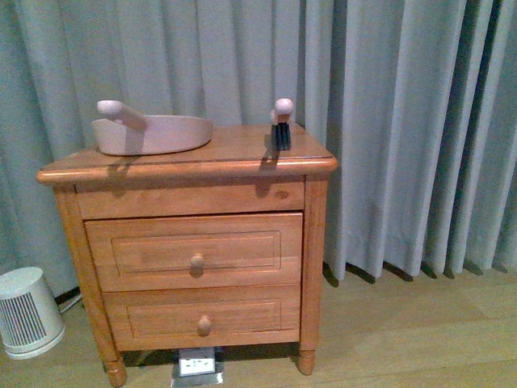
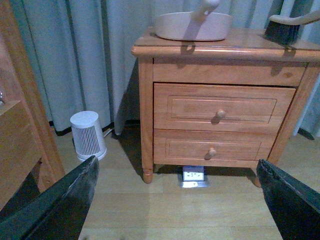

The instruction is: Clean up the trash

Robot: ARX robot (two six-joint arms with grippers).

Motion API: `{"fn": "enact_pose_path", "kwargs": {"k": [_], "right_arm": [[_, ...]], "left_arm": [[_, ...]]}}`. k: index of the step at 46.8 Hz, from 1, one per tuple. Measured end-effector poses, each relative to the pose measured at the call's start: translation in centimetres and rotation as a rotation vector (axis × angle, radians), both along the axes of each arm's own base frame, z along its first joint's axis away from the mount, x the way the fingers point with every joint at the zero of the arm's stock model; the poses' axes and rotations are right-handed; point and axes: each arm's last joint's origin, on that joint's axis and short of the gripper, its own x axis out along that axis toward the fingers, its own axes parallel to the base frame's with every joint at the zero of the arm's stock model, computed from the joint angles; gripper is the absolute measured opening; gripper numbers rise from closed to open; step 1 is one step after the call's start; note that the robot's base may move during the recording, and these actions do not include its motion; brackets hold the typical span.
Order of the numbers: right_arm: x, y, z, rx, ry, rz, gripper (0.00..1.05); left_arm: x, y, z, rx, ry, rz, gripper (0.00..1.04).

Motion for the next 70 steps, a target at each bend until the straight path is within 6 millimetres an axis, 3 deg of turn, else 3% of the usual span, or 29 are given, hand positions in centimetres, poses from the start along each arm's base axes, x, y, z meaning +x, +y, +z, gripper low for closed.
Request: {"fn": "enact_pose_path", "kwargs": {"k": [70], "right_arm": [[0.0, 0.0, 0.0, 0.0, 0.0, 0.0, 0.97]], "left_arm": [[0.0, 0.0, 0.0, 0.0, 0.0, 0.0, 0.97]]}}
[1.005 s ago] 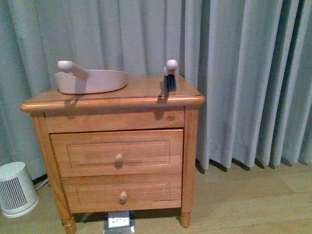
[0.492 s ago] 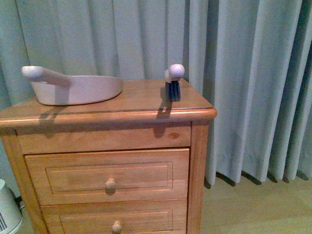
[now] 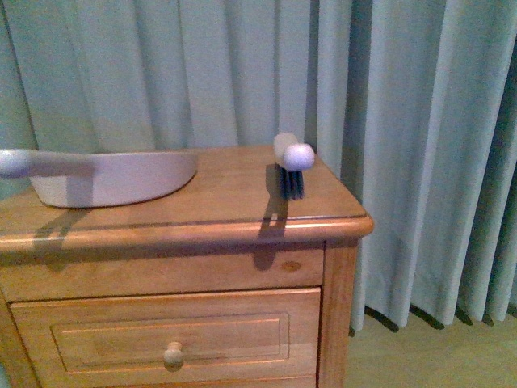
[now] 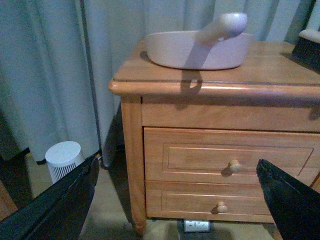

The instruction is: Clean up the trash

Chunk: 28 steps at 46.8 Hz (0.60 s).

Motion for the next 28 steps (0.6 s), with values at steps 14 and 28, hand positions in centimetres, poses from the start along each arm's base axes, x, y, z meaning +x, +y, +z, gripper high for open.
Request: {"fn": "enact_pose_path", "kwargs": {"k": [14, 28], "right_arm": [[0.0, 0.0, 0.0, 0.0, 0.0, 0.0, 0.97], [0.0, 0.0, 0.0, 0.0, 0.0, 0.0, 0.97]], "left_arm": [[0.0, 0.0, 0.0, 0.0, 0.0, 0.0, 0.97], [2.7, 0.0, 3.7, -0.045, 0.222, -0.013, 0.97]]}}
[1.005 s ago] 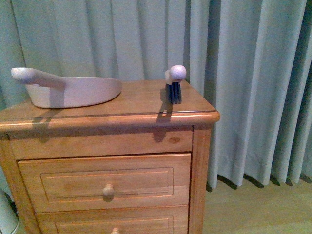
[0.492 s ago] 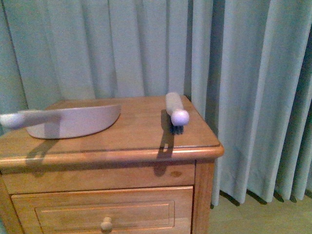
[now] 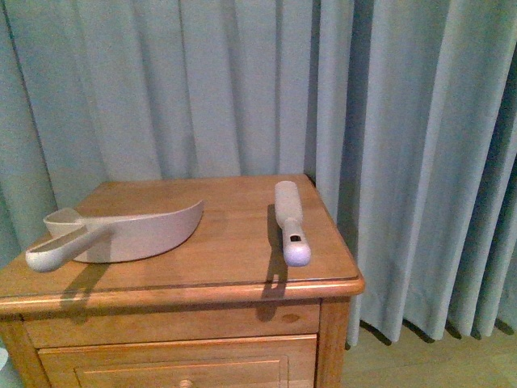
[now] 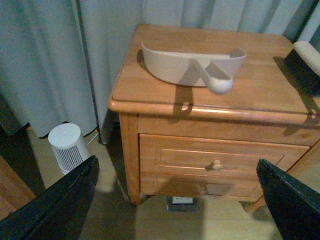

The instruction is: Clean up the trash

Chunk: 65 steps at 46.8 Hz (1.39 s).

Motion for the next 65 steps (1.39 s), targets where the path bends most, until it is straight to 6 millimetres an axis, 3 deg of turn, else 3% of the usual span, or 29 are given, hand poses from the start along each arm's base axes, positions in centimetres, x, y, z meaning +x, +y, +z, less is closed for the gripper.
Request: {"fn": "enact_pose_path", "kwargs": {"k": [10, 18, 23, 26, 33, 42, 49, 65], "right_arm": [[0.0, 0.0, 0.0, 0.0, 0.0, 0.0, 0.97], [0.0, 0.0, 0.0, 0.0, 0.0, 0.0, 0.97], [0.0, 0.0, 0.0, 0.0, 0.0, 0.0, 0.97], [0.0, 0.0, 0.0, 0.0, 0.001, 0.0, 0.97], [0.0, 0.0, 0.0, 0.0, 0.0, 0.0, 0.97], [0.0, 0.0, 0.0, 0.0, 0.0, 0.0, 0.97], [0.0, 0.0, 0.0, 0.0, 0.0, 0.0, 0.97], [0.0, 0.0, 0.0, 0.0, 0.001, 0.0, 0.97]], "left_arm": [[7.1, -1.4, 8.6, 0.106, 0.037, -0.016, 0.97], [13.2, -3.9, 11.4, 0.187, 0.19, -0.062, 0.97], [17.3, -4.9, 10.1, 0.206, 0.327, -0.033, 0.97], [19.4, -5.0, 8.4, 0.18, 0.411, 0.001, 0.97], [22.0, -5.7, 5.3, 0.121, 0.518, 0.01, 0.97], [23.9, -6.3, 4.3, 0.104, 0.547, -0.006, 0.97], [25.1, -6.2, 2.1, 0.121, 0.593, 0.0, 0.97], [26.5, -6.2, -0.2, 0.2, 0.596, -0.014, 0.95]]}}
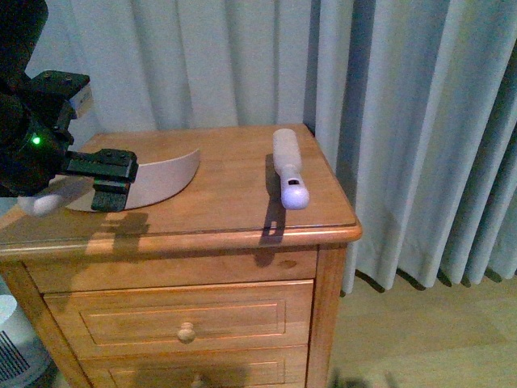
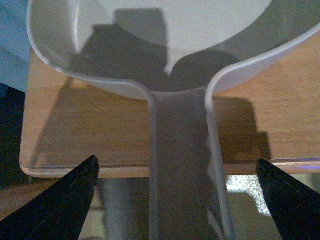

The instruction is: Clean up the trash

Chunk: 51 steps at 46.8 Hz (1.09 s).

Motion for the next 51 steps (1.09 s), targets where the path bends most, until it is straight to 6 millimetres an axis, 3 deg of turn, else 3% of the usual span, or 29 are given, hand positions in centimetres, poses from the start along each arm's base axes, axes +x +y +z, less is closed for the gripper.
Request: {"fn": "enact_pose_path", "kwargs": {"k": [4, 13, 18, 28, 36, 39, 45, 51], "right_arm": [[0.0, 0.0, 0.0, 0.0, 0.0, 0.0, 0.97], [0.0, 0.0, 0.0, 0.0, 0.0, 0.0, 0.97], [0.0, 0.0, 0.0, 0.0, 0.0, 0.0, 0.97], [0.0, 0.0, 0.0, 0.0, 0.0, 0.0, 0.97], [0.0, 0.0, 0.0, 0.0, 0.0, 0.0, 0.97], [0.0, 0.0, 0.0, 0.0, 0.0, 0.0, 0.97], [0.0, 0.0, 0.0, 0.0, 0.0, 0.0, 0.97], [0.0, 0.0, 0.0, 0.0, 0.0, 0.0, 0.97]], "left_arm": [[0.0, 0.0, -0.1, 0.002, 0.002, -0.002, 0.83], [0.0, 0.4, -0.2, -0.006, 0.008, -0.001, 0.43], [-0.2, 0.4, -0.4, -0.012, 0.017, -0.005, 0.29], [-0.8, 0.8, 0.2, -0.029, -0.019, -0.004, 0.28], [-2.4, 0.9, 3.4, -0.009, -0.238, -0.011, 0.28], [-3.6, 0.8, 4.9, 0.027, -0.337, -0.011, 0.28], [-8.2, 0.3, 8.0, 0.068, -0.587, -0.044, 0.28], [-12.1, 0.4, 9.1, 0.059, -0.725, -0.072, 0.28]]}}
